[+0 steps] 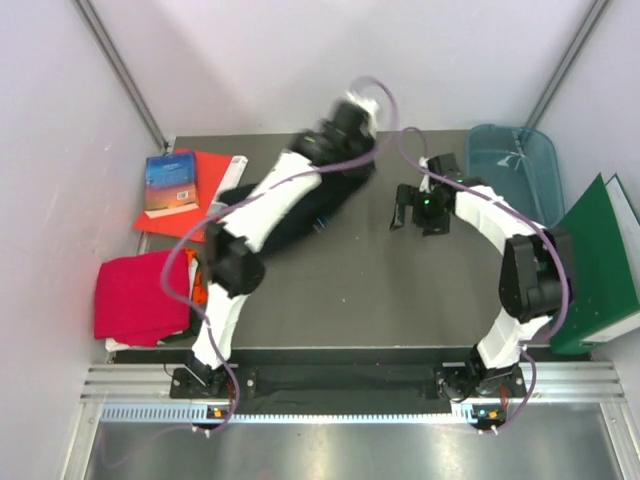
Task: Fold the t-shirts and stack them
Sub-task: Flatten out the tshirt
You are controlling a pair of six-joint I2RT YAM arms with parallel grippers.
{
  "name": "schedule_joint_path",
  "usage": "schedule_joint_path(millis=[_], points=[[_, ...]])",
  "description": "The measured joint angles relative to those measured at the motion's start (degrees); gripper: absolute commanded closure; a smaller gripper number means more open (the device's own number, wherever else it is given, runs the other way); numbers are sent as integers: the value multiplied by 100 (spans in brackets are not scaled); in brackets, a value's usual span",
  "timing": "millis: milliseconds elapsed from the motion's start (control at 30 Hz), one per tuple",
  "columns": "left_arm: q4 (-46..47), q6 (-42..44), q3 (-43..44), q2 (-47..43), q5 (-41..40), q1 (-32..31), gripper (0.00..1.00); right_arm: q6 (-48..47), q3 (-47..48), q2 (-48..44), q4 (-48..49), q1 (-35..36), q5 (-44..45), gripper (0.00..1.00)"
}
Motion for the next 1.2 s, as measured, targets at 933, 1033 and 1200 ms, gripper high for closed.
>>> schedule_joint_path(millis=[933, 1033, 1200], points=[[424, -1467, -7316, -4061, -485, 1451, 6, -723, 997, -131, -339, 1427, 105, 0], [356, -1703, -7807, -4050, -452, 1567, 7, -723, 997, -122, -319, 1425, 101, 0], [367, -2046, -7906, -3849, -654, 1572, 9, -745, 997, -122, -323, 1425, 103, 0]])
